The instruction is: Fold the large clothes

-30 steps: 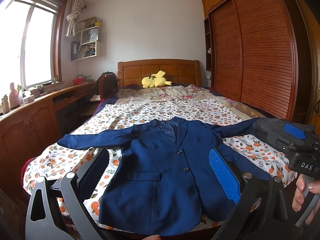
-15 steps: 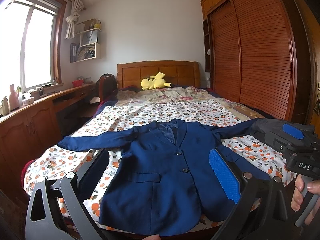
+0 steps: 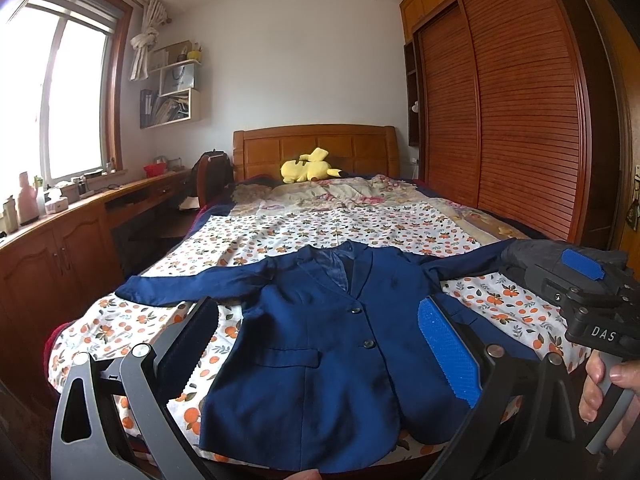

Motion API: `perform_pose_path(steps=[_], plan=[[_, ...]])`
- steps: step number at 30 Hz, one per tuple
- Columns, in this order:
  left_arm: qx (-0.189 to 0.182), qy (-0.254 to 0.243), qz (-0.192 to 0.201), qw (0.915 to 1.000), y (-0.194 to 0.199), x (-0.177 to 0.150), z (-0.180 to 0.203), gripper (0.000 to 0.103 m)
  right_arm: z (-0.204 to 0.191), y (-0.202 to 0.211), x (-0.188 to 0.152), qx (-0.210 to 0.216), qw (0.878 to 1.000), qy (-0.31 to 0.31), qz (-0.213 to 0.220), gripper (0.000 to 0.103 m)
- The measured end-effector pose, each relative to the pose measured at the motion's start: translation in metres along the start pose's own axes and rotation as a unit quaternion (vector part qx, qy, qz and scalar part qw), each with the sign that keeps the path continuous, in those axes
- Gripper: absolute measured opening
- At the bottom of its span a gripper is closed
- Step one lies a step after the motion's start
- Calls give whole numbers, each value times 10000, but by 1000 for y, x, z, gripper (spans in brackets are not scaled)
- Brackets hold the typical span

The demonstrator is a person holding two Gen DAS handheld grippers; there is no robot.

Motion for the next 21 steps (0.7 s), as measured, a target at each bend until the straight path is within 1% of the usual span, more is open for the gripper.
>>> perform_pose_path(steps=[12,21], plan=[[11,1,-14,10000,1,1,-1,101,1,-3,-2,33,10000,-5,-47,96],[49,91,-202,9997,-16,-6,-12,101,-3,-27,-14,241,9994,-33,-264,96]])
Point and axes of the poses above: each gripper's, at about its wrist camera, not at the fingertips, and y roughly against the way its jaws point, z to its right, x to its top, the point moved 9 cm from there along -y, roughly the way its jaws point, and after that the axes turned 2 degrees about -z, right-handed, at the moved point
